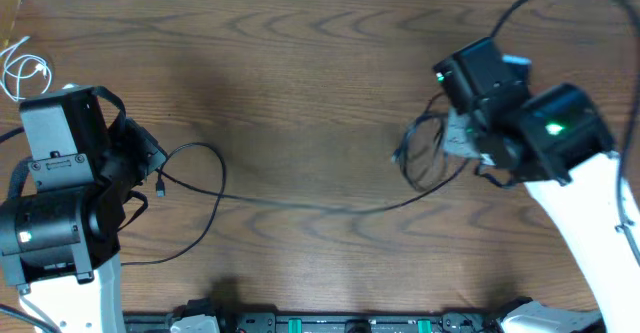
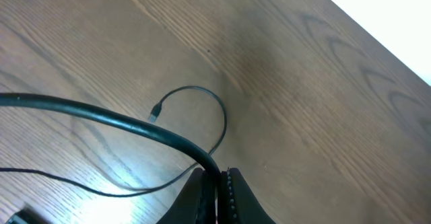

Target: Untangle cables

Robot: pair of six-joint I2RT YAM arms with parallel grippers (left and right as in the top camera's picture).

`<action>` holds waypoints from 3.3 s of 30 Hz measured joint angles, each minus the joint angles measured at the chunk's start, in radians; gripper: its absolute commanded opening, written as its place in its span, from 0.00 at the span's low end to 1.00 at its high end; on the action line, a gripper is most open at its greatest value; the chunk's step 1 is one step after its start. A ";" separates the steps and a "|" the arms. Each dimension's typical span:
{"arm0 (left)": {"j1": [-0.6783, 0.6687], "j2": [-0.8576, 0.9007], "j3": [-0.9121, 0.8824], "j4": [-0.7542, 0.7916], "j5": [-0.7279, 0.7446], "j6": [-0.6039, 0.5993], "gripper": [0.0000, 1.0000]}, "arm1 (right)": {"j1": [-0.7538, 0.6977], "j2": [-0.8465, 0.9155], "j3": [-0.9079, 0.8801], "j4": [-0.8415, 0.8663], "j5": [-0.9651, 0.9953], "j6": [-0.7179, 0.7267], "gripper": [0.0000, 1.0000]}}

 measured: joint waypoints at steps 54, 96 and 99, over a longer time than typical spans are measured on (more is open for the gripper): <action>0.000 0.000 0.000 -0.008 0.000 0.000 0.08 | -0.027 0.251 -0.676 0.726 -0.451 0.010 0.65; 0.000 0.000 0.000 -0.014 0.000 0.000 0.08 | -0.062 -0.299 -0.050 0.579 0.317 -0.143 0.01; 0.000 0.000 0.000 -0.014 0.000 0.000 0.08 | -0.062 -0.327 -0.049 0.591 0.220 -0.221 0.01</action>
